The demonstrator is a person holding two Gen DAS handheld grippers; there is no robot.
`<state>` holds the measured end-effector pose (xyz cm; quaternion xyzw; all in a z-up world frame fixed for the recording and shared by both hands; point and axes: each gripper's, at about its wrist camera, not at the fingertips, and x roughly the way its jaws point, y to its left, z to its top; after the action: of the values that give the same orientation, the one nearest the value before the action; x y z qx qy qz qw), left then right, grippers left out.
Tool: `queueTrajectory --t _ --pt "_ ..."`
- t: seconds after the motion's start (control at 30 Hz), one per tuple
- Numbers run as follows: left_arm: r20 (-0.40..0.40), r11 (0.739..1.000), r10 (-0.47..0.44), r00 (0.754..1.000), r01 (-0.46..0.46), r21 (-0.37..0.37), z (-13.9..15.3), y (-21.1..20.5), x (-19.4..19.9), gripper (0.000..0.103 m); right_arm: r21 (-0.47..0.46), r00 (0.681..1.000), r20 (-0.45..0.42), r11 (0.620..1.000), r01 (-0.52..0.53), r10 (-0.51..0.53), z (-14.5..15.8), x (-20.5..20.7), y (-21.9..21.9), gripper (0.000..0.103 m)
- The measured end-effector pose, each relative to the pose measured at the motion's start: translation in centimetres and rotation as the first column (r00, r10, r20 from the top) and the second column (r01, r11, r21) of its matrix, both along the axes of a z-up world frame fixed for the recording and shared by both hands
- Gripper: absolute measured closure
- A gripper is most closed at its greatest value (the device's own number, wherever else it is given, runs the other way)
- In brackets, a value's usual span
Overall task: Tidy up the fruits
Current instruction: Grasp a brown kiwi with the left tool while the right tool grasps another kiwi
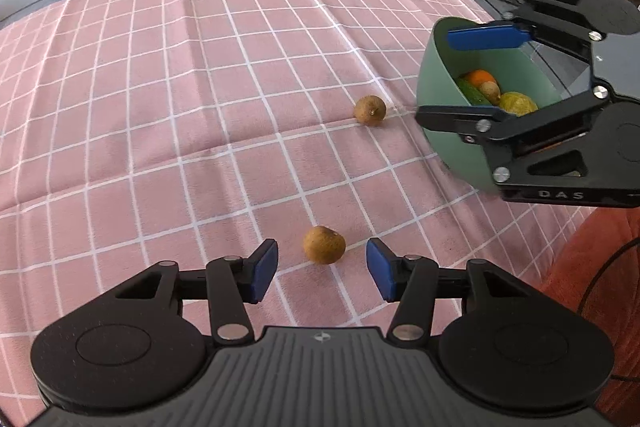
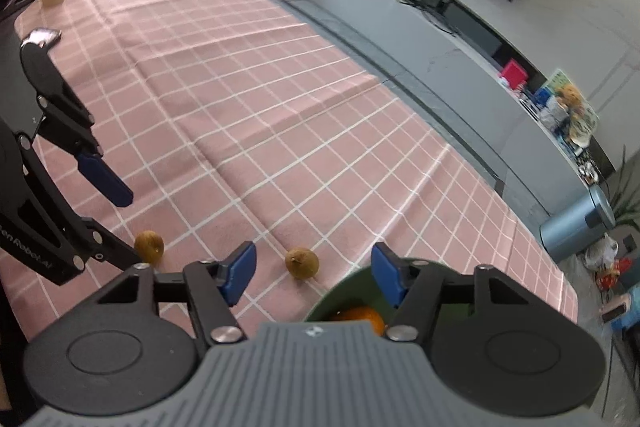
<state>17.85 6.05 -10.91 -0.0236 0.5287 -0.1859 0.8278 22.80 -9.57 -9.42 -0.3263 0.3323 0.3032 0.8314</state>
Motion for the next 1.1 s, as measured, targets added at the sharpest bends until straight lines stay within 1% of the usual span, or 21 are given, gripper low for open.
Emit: queueTrajectory --t 0.07,0.17,0.23,0.3,0.37,0.5,0.6,0.77,0.9,1.0,1.1 --pt "-0.001 1.0 0.0 1.0 0.0 -0.007 -0.2 -0.1 0.2 0.05 -0.022 1.0 -0.01 1.0 -0.021 0.021 -0.3 0.3 0.3 0.051" --pt "-0.002 1.0 -0.008 1.0 0.008 -0.006 -0.5 -0.3 0.3 0.056 -0.041 0.998 -0.048 0.998 -0.051 0.049 -0.6 1.0 0.6 0.052" --pt "-0.013 1.0 -0.02 1.0 0.02 0.001 -0.8 -0.5 0.4 0.062 -0.058 0.995 -0.075 0.996 -0.071 0.067 -0.9 1.4 0.9 0.054" --pt "-0.016 1.0 -0.027 1.0 0.027 0.004 -1.0 -0.7 0.4 0.063 -0.077 0.992 -0.096 0.993 -0.084 0.076 -1.1 2.0 1.0 0.054" --pt "-0.015 0.999 -0.037 0.999 0.037 0.008 -1.2 -0.9 0.4 0.064 -0.091 0.989 -0.117 0.991 -0.096 0.085 -1.3 2.5 1.2 0.057" --pt "-0.018 0.999 -0.046 0.999 0.046 0.022 -1.7 -1.1 0.4 0.073 -0.137 0.982 -0.157 0.982 -0.131 0.109 -1.8 3.4 1.9 0.058" --pt "-0.021 0.999 -0.04 0.999 0.04 0.003 -1.9 -1.0 0.6 0.075 -0.182 0.974 -0.187 0.97 -0.162 0.127 -2.5 4.0 2.6 0.063" --pt "-0.001 1.0 -0.016 1.0 0.016 -0.019 -1.9 -0.6 0.8 0.076 -0.236 0.963 -0.237 0.954 -0.186 0.129 -3.7 5.5 3.6 0.074" --pt "0.014 0.999 0.01 1.0 -0.009 -0.049 -1.6 -0.1 1.0 0.076 -0.243 0.955 -0.275 0.953 -0.181 0.111 -4.2 6.6 4.0 0.074" --pt "0.015 0.999 0.02 1.0 -0.019 -0.05 -1.6 -0.1 1.2 0.076 -0.235 0.946 -0.309 0.957 -0.172 0.094 -4.6 7.2 4.1 0.074" --pt "0.009 0.998 0.03 1.0 -0.03 -0.047 -1.6 0.0 1.2 0.076 -0.242 0.943 -0.324 0.957 -0.163 0.078 -5.1 7.6 4.3 0.074"
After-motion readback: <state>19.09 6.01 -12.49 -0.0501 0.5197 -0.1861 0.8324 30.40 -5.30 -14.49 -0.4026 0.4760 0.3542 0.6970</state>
